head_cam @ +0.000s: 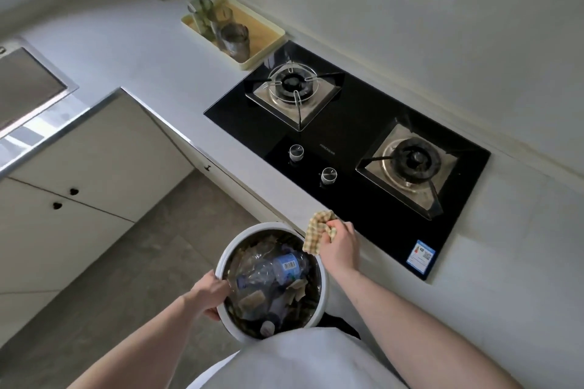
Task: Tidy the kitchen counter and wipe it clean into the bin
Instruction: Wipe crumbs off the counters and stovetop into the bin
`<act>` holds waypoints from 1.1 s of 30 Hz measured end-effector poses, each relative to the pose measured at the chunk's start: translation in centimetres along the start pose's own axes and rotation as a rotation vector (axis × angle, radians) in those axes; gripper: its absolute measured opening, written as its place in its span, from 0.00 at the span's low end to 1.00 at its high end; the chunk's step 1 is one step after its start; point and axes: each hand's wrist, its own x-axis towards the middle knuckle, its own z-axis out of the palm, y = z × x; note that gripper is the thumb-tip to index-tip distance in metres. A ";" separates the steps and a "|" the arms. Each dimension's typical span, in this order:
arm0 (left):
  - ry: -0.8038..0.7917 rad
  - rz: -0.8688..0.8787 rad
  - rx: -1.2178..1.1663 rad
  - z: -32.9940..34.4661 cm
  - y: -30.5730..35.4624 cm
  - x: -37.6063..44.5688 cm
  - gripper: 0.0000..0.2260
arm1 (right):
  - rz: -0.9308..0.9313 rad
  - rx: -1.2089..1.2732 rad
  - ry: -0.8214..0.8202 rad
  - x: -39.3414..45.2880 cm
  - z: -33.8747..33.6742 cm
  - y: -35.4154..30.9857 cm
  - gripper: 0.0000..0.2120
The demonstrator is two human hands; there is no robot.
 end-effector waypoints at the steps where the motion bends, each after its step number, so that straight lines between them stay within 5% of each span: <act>1: 0.009 -0.013 -0.016 -0.5 0.1 0.3 0.08 | -0.017 0.008 -0.017 0.5 0.5 -0.9 0.09; 8: 0.035 -0.055 -0.095 -4.3 -0.3 2.4 0.10 | -0.040 0.102 -0.106 3.8 2.3 -6.9 0.07; 14: 0.052 -0.071 -0.148 -8.4 -0.6 4.6 0.11 | -0.204 0.230 0.058 8.0 0.5 -12.1 0.09; 17: 0.055 -0.076 -0.151 -10.4 -0.7 6.1 0.11 | -0.154 -0.074 0.181 12.0 -1.0 -12.4 0.12; 22: 0.032 -0.034 -0.104 -14.1 -0.4 8.6 0.12 | 0.078 -0.593 -0.035 15.6 -2.3 -12.0 0.21; 28: -0.036 0.039 -0.008 -18.0 1.0 10.4 0.09 | -0.075 -0.851 -0.033 13.7 0.3 -13.7 0.19; 33: -0.085 0.096 0.056 -20.2 1.7 11.9 0.08 | -0.120 -0.762 0.016 9.4 3.4 -14.7 0.12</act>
